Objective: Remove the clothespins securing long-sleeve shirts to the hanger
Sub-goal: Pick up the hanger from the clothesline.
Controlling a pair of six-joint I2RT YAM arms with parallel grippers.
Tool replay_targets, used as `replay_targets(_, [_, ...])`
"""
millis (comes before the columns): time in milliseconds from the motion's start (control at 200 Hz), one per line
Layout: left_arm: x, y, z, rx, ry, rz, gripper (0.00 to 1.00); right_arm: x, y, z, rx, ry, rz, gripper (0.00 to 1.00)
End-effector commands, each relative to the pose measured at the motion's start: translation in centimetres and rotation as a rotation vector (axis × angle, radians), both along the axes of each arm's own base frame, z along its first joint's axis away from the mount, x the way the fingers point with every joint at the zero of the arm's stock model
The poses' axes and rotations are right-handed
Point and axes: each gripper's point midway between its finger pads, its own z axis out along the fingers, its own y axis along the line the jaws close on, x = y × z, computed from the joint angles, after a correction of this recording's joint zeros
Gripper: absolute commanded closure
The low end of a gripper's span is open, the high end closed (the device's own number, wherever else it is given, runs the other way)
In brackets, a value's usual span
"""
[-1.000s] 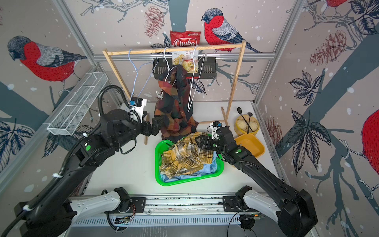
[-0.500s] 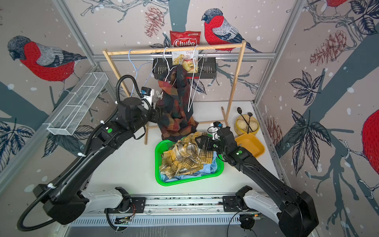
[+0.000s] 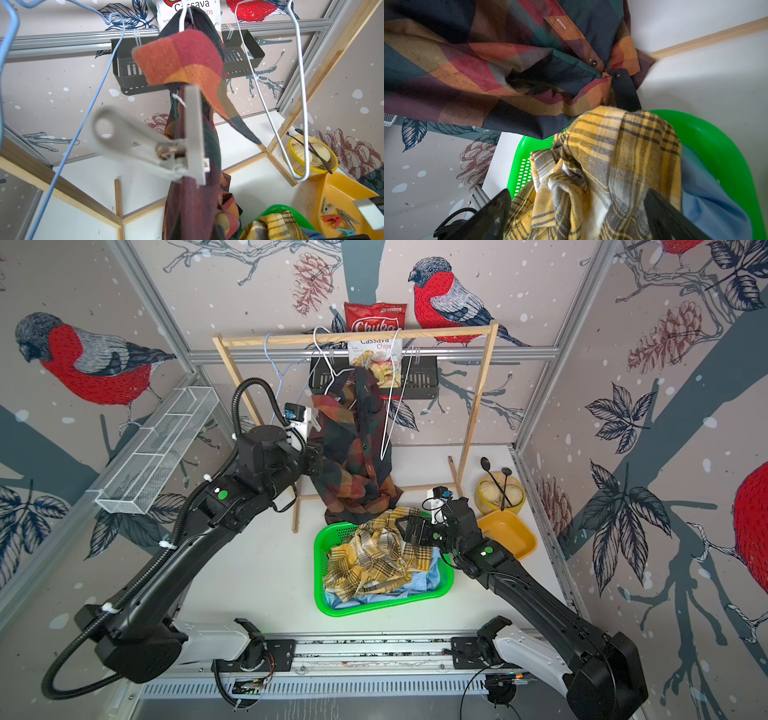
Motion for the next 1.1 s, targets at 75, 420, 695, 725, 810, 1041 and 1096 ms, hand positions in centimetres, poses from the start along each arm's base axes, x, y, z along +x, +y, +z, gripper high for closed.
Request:
replay_targets(75, [-0.4, 0.7, 4.4, -0.096, -0.098, 0.024, 1.00, 0.3, 0.5, 1.8, -0.040, -0.070, -0.029, 0.00])
replay_targets(420, [-2.4, 0.9, 8.6, -0.157, -0.161, -0.033, 1.00, 0.8, 0.3, 3.3, -0.075, -0.113, -0.073, 0.00])
replay_targets(695, [-5.0, 2.3, 9.2, -0.170, -0.174, -0.054, 1.00, 0.8, -1.0, 6.2, -0.140, -0.197, -0.160, 0.00])
replay_targets(725, [-5.3, 2.5, 9.3, -0.174, -0.176, -0.060, 1.00, 0.6, -0.7, 6.7, -0.138, -0.213, -0.147, 0.00])
replay_targets(810, [-6.2, 2.6, 9.4, -0.177, -0.174, -0.085, 1.00, -0.2, 1.2, 7.5, -0.146, -0.254, -0.105, 0.00])
replay_targets(1041, [-6.8, 1.7, 6.6, -0.138, -0.094, -0.142, 1.00, -1.0, 6.6, 7.8, -0.159, -0.278, -0.011, 0.00])
replay_targets(1096, [-6.5, 1.2, 5.7, -0.135, -0.072, -0.153, 1.00, -0.9, 7.3, 8.0, -0.141, -0.281, -0.003, 0.00])
